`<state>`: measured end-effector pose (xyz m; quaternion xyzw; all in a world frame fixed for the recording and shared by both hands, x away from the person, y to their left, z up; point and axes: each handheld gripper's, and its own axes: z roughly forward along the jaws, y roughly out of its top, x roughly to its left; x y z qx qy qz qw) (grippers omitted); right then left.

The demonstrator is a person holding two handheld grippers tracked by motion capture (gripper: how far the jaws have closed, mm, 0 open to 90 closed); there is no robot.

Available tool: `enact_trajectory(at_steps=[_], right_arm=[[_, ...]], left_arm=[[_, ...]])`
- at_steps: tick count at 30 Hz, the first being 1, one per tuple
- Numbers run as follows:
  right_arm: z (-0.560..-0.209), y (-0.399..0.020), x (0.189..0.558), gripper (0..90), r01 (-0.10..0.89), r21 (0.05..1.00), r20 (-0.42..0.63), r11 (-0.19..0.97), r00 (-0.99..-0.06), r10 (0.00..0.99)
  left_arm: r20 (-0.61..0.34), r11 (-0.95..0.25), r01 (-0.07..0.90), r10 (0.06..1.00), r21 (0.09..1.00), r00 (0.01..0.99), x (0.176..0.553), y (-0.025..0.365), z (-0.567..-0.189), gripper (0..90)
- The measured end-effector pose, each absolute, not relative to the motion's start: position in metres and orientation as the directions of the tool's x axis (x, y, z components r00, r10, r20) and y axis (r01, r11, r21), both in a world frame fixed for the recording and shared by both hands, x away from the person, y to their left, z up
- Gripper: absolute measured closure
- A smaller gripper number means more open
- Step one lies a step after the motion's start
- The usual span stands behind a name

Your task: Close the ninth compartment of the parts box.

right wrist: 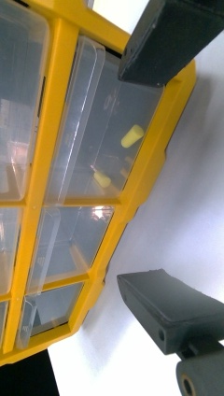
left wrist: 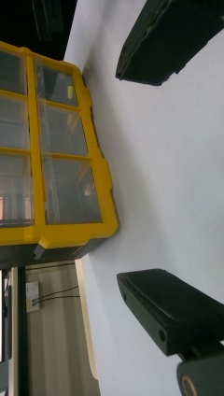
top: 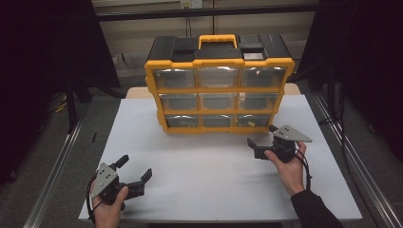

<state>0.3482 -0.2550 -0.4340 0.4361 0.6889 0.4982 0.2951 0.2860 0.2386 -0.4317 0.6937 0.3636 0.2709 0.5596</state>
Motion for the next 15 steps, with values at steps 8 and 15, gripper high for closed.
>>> enact_trajectory(at_steps=[8, 15], right_arm=[[-0.43, -0.258, 0.335, 3.1, 0.291, 0.948, 0.012, 0.127, -0.432, 0.902], [-0.43, -0.262, 0.324, 3.2, 0.284, 0.95, 0.007, 0.126, -0.425, 0.905]], left_arm=[[-0.036, -0.105, 0.202, 0.805, 0.974, 0.592, 0.286, 0.238, -0.432, 3.9], [-0.034, -0.106, 0.201, 0.807, 0.974, 0.59, 0.285, 0.239, -0.431, 3.9]])
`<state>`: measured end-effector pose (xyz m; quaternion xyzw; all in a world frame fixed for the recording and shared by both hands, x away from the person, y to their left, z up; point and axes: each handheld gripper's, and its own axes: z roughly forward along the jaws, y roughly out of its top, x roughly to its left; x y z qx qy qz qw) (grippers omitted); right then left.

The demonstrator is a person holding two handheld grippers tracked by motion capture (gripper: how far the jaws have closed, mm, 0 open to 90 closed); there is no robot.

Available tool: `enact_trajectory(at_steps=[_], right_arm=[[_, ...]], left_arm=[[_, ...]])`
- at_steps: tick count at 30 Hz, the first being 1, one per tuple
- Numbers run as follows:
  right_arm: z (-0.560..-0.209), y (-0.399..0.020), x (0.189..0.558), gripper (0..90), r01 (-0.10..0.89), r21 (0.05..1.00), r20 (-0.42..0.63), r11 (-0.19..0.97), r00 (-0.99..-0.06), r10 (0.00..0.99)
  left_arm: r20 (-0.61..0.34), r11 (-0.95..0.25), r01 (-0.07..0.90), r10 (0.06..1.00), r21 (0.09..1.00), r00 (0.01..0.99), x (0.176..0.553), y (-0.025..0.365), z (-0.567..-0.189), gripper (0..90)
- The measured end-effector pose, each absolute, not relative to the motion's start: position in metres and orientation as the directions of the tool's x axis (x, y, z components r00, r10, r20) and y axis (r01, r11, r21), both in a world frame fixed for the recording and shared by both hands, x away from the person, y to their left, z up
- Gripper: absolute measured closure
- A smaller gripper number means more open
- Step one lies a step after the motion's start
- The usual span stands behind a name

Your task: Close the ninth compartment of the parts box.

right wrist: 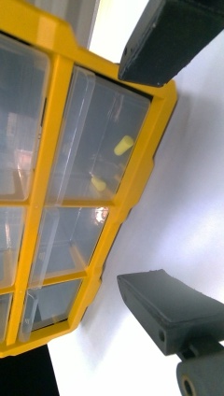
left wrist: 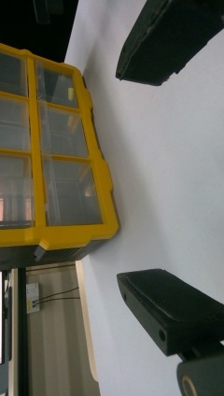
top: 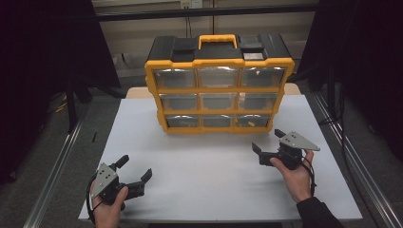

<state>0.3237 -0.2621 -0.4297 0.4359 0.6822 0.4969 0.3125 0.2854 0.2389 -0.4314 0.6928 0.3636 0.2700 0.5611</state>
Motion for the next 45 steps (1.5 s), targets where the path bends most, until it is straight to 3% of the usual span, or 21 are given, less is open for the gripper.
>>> enact_trajectory(at_steps=[18, 45], right_arm=[[-0.432, -0.275, 0.292, 4.6, 0.28, 0.956, 0.034, 0.087, -0.4, 0.916], [-0.439, -0.315, 0.249, 4.8, 0.283, 0.958, 0.045, 0.04, -0.287, 0.957]], left_arm=[[-0.034, -0.106, 0.201, 0.806, 0.974, 0.591, 0.284, 0.238, -0.431, 4.0], [-0.03, -0.11, 0.204, 0.813, 0.973, 0.581, 0.282, 0.239, -0.431, 4.6]])
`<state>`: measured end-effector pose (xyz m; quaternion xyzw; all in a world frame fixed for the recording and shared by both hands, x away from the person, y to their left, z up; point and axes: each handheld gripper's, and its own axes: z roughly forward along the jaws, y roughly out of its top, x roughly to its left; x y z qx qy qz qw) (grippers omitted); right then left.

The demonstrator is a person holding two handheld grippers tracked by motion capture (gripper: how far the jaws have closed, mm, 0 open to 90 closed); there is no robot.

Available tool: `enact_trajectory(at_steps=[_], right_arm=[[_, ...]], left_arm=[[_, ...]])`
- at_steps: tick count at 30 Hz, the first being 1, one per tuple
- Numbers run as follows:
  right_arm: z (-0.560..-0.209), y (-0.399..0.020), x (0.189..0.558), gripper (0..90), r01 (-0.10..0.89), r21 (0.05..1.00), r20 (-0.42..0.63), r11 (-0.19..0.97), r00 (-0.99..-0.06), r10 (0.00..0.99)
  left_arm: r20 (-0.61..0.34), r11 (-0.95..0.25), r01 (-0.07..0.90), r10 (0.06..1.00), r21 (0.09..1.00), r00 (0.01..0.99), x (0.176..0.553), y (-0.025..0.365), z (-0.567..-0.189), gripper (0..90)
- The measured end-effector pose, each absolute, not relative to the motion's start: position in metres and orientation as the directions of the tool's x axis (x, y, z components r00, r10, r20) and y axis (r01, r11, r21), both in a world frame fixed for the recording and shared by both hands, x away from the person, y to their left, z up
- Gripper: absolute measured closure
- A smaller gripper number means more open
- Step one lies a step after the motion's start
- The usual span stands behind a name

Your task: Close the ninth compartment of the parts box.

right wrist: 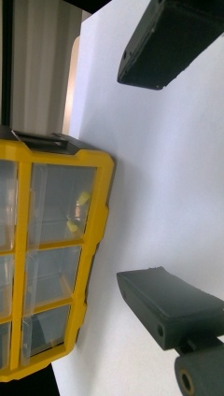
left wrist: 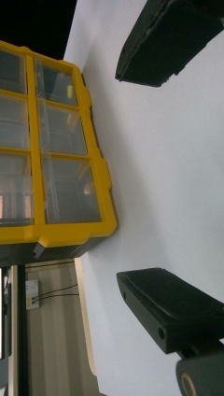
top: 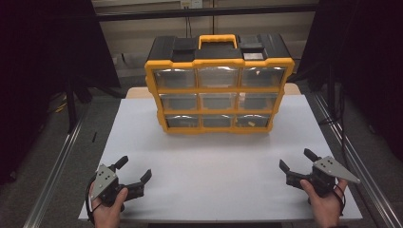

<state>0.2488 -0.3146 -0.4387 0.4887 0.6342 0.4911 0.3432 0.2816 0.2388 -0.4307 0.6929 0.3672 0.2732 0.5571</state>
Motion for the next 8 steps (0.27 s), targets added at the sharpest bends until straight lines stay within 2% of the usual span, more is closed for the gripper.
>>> enact_trajectory(at_steps=[8], right_arm=[[-0.4429, -0.3109, 0.252, 5.2, 0.298, 0.954, 0.046, 0.047, -0.298, 0.954]], left_arm=[[-0.032, -0.113, 0.216, 0.821, 0.97, 0.57, 0.2823, 0.2383, -0.4314, 4.6]])
